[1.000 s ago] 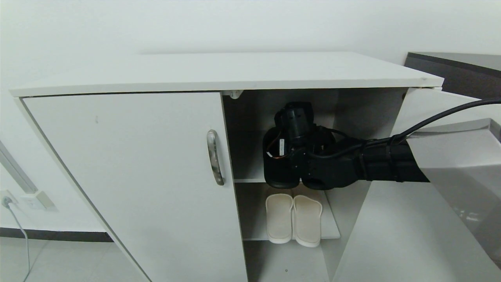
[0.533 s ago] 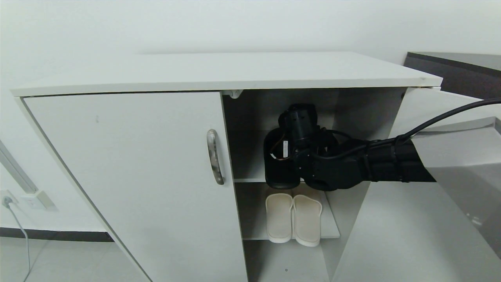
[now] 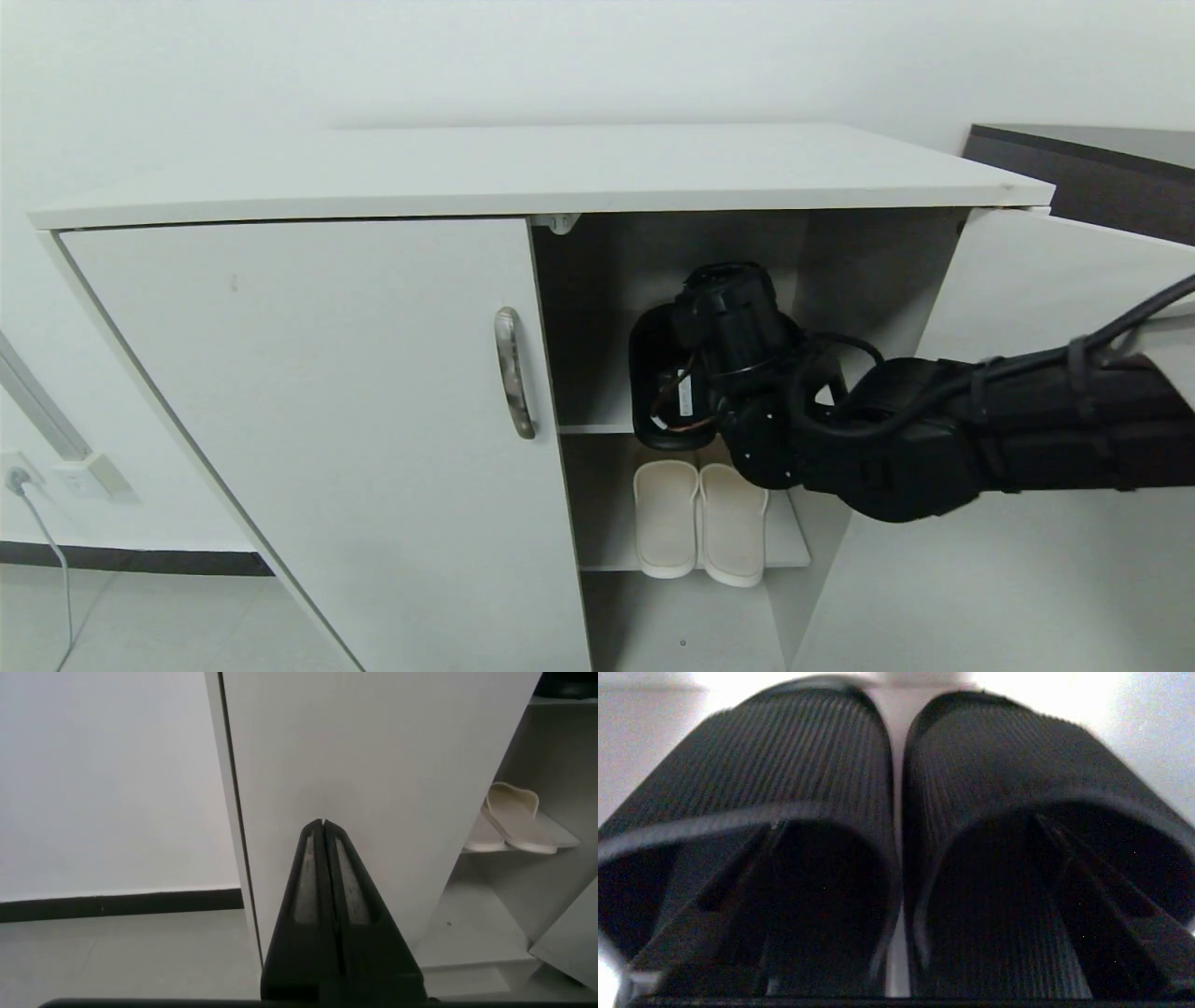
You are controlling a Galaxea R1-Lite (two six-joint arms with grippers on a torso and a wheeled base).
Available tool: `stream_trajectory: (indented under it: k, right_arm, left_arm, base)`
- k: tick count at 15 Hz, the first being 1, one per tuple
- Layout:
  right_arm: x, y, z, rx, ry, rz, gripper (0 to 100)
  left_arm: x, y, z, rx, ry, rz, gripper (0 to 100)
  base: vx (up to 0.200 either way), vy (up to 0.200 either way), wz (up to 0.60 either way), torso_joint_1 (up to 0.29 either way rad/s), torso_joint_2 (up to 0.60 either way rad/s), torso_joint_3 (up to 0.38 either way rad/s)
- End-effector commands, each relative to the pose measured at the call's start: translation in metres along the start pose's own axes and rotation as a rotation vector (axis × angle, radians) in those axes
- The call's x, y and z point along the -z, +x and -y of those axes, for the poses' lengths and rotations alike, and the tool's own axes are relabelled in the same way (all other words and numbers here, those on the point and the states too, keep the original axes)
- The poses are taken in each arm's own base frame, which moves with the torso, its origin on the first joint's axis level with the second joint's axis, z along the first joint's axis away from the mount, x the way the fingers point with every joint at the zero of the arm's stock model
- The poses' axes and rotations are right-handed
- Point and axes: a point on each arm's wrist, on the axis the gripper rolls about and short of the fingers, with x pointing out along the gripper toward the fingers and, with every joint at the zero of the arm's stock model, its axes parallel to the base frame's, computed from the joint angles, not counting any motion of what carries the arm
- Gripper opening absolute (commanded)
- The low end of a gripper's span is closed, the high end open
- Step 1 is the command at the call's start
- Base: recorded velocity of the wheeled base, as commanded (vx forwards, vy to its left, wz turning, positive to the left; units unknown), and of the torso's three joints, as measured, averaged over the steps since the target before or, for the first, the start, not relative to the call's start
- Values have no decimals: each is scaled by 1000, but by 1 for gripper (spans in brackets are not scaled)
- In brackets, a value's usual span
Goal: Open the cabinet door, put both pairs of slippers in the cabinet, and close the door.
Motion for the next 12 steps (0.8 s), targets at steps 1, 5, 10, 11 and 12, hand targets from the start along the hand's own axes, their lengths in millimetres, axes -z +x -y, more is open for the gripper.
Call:
stream_trajectory:
  k: [1,5,10,11,12]
  right_arm:
    - [-8,-36,12,-52,24,38,100]
    - [2,-57,29,-106,52,66,100]
    - [32,-63,34,-220,45,111,100]
    - [31,-63,34,-223,41,122,100]
    - [30,-64,34,-224,39,123,100]
  left_arm:
    - [0,0,0,1,0,-1,0]
    - [0,0,0,1,0,-1,0]
    - [0,0,0,1,0,-1,0]
    - [0,0,0,1,0,-1,0]
    - [0,0,0,1,0,-1,0]
  base:
    - [0,0,0,0,0,0]
    - [0,0,0,0,0,0]
    - [0,0,0,0,0,0]
    - [0,0,0,0,0,0]
    - [0,0,0,0,0,0]
